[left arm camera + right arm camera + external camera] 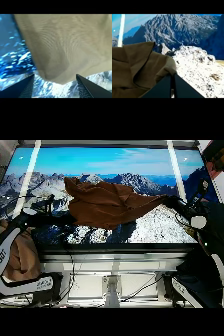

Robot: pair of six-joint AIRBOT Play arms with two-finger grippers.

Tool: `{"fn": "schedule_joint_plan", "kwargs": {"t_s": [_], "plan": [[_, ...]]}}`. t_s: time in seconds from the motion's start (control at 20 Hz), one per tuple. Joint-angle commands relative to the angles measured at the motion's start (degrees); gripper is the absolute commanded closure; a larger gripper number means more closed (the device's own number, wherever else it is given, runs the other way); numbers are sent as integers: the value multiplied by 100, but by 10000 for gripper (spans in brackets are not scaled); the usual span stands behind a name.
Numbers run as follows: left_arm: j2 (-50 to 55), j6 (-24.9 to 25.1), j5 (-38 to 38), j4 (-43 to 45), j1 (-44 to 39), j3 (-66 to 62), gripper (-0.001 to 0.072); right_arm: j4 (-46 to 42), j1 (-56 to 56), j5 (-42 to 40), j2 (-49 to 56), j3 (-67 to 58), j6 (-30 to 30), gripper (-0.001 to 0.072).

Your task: Fold the clothes and pants, and hang the long-sleeved shirts on hangers.

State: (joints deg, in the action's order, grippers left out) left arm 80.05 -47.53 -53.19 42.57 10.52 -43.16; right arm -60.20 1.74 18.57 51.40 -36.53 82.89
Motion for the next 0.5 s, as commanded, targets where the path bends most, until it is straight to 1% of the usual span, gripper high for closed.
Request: {"fn": "schedule_joint_plan", "kwargs": {"t_s": [0.0,0.05,0.1,0.2,0.25,0.3,0.45], "plan": [[122,52,48,26,-201,-2,108,15,0,4,2,-2,4,699],[120,63,120,26,-234,-2,121,13,0,4,2,-2,4,699],[120,63,199,-20,-249,-4,197,15,2,4,0,-2,4,699],[120,63,361,-299,-249,-4,312,13,2,4,0,-2,4,699],[120,66,487,-516,-254,-4,485,13,0,7,0,-2,4,699],[120,66,595,-752,-260,-4,682,13,2,11,-7,-2,4,699],[94,437,575,-1508,-264,-160,692,15,2,94,-72,-4,4,699]]}}
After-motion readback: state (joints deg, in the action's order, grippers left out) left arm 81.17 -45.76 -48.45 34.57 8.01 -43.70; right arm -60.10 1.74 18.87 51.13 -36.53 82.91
